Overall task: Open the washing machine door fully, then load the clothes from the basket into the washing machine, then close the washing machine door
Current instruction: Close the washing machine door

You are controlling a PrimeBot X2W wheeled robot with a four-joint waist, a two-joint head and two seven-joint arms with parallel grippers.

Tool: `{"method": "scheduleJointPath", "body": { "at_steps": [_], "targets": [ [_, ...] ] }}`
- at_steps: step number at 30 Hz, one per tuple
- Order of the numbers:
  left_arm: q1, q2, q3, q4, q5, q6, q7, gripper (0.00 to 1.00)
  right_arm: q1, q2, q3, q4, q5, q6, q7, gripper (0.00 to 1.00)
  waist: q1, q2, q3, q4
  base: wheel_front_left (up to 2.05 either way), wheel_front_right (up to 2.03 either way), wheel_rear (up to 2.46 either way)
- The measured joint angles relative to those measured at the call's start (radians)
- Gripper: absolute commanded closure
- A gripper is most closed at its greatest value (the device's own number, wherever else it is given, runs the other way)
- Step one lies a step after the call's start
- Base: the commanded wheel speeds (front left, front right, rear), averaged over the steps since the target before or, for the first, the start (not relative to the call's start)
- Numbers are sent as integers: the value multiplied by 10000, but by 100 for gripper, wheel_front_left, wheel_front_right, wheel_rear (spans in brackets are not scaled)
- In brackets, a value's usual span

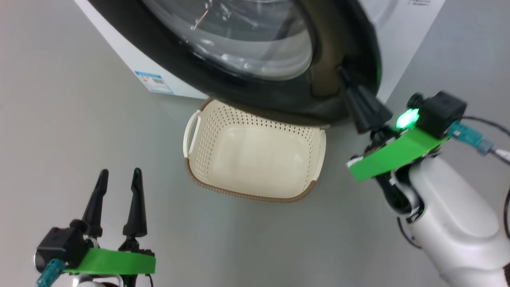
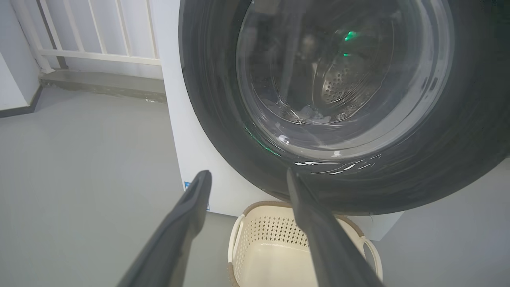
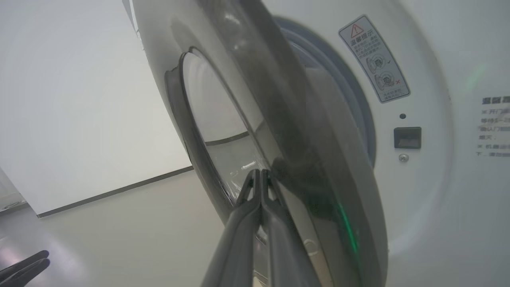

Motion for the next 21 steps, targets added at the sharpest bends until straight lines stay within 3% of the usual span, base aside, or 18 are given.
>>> {"method": "scheduleJointPath", "body": {
  "at_steps": [21],
  "targets": [
    [-1038,-297,-539,-79,-119,0,0,0,-1964,-598,-1352,646,-458,0,-31,100,-1,0,1347,617,0,0,0]
  ]
}}
